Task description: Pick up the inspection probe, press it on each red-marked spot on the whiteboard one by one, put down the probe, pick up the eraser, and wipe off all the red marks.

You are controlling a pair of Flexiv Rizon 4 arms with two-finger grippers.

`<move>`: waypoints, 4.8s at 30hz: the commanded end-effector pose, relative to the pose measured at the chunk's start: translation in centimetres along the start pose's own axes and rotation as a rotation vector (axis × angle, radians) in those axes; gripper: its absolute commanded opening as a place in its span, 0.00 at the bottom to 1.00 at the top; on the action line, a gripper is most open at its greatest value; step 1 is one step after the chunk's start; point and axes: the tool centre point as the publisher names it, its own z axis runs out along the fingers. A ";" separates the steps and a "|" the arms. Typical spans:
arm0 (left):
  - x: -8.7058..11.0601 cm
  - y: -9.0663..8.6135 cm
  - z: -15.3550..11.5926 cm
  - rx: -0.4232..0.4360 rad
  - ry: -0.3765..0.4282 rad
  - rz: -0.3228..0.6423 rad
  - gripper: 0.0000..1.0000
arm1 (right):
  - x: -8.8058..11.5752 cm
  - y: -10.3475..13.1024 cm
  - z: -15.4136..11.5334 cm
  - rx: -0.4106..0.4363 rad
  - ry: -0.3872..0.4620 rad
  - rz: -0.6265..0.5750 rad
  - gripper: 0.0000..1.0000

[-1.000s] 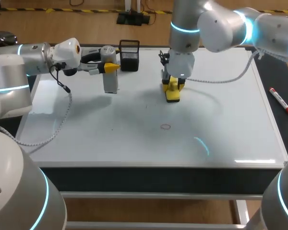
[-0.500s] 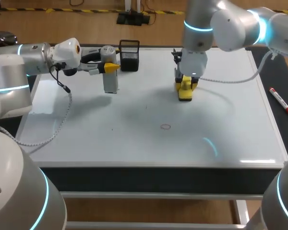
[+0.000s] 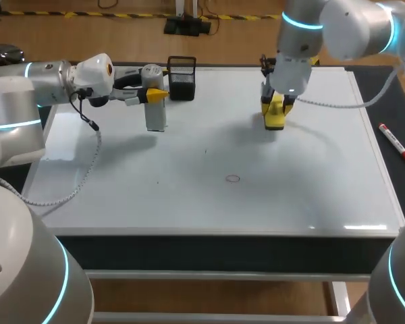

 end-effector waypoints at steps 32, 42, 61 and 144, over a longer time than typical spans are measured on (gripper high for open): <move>0.1 -0.2 0.0 -0.001 -0.001 0.001 0.00 | 9.7 0.6 -1.0 0.000 0.031 0.226 0.00; 0.1 -0.2 0.0 -0.001 -0.001 0.001 0.00 | 10.9 1.1 -1.0 -0.002 0.017 0.267 0.00; 3.7 -0.1 4.7 0.026 0.110 0.022 0.00 | 10.9 1.1 -1.0 -0.002 0.017 0.267 0.00; 15.3 5.6 17.8 0.119 0.443 -0.117 0.00 | 10.9 1.1 -1.0 -0.002 0.017 0.267 0.00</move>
